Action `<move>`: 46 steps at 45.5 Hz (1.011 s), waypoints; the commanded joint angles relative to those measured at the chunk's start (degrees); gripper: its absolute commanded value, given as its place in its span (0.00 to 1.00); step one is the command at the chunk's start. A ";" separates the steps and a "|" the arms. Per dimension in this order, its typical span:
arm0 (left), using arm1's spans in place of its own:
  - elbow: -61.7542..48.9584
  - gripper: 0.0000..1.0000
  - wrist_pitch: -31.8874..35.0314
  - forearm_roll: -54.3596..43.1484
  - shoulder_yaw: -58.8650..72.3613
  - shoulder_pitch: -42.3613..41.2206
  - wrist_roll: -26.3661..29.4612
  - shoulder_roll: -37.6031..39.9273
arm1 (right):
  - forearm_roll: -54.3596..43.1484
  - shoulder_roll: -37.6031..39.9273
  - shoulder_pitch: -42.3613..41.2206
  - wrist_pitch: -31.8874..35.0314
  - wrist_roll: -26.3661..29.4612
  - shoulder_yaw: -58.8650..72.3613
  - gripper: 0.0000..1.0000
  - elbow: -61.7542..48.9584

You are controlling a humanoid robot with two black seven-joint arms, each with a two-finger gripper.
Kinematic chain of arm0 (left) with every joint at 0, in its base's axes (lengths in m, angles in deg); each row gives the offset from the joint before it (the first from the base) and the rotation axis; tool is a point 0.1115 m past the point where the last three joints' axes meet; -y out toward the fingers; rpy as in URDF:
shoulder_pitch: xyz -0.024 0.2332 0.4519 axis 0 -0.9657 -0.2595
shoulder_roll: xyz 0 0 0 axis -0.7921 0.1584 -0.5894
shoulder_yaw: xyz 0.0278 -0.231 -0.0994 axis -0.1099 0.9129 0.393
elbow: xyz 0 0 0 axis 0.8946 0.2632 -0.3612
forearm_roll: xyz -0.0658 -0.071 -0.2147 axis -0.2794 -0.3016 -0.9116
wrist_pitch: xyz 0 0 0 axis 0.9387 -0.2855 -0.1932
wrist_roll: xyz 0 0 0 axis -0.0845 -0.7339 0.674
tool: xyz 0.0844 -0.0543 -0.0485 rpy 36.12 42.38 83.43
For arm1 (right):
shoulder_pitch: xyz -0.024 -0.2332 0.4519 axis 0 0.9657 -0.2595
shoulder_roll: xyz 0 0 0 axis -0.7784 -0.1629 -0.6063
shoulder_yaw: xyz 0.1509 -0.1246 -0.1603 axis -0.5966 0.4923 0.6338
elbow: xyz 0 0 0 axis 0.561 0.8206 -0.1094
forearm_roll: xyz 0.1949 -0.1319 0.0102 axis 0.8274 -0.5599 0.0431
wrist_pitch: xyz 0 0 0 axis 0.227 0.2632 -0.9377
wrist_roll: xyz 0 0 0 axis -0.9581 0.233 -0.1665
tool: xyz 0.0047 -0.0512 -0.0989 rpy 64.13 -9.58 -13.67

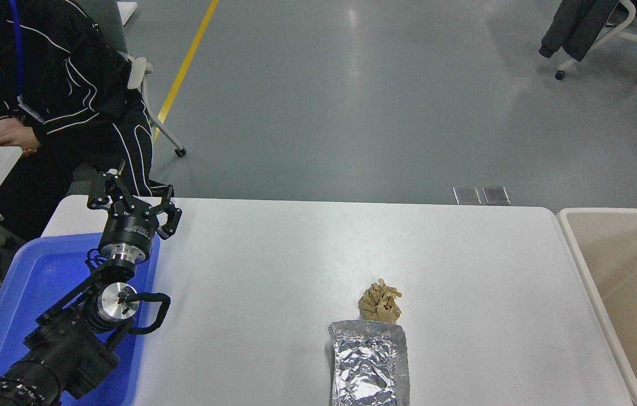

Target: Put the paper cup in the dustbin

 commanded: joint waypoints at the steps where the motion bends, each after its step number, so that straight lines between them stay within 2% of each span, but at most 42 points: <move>1: 0.02 1.00 0.00 0.01 -0.07 0.00 0.00 -0.01 | 0.16 -0.01 -1.09 -1.00 0.06 -3.08 0.99 0.84; 10: 0.02 1.00 0.00 0.01 -0.07 0.00 0.00 -0.01 | 0.25 2.97 -5.48 -0.82 -0.03 -20.47 1.00 1.81; 22: 0.02 1.00 0.00 0.01 -0.07 0.00 0.00 -0.01 | 0.34 9.04 -17.78 -0.73 -0.38 -43.16 1.00 5.76; 27: 0.02 1.00 0.00 0.01 -0.07 0.00 0.00 -0.01 | 0.34 13.70 -23.50 -0.73 -0.38 -45.01 1.00 14.10; 34: 0.02 1.00 0.00 0.01 0.02 0.00 0.09 -0.01 | 0.34 18.71 -26.05 -0.91 -0.38 -52.38 1.00 28.16; 40: 0.02 1.00 0.00 0.01 0.02 0.00 0.00 -0.01 | 0.34 19.33 -26.05 -1.00 -0.38 -64.95 1.00 37.75; 46: 0.02 1.00 0.00 0.01 0.02 0.00 0.00 -0.01 | 0.34 18.45 -25.79 -1.26 -0.38 -69.53 1.00 42.50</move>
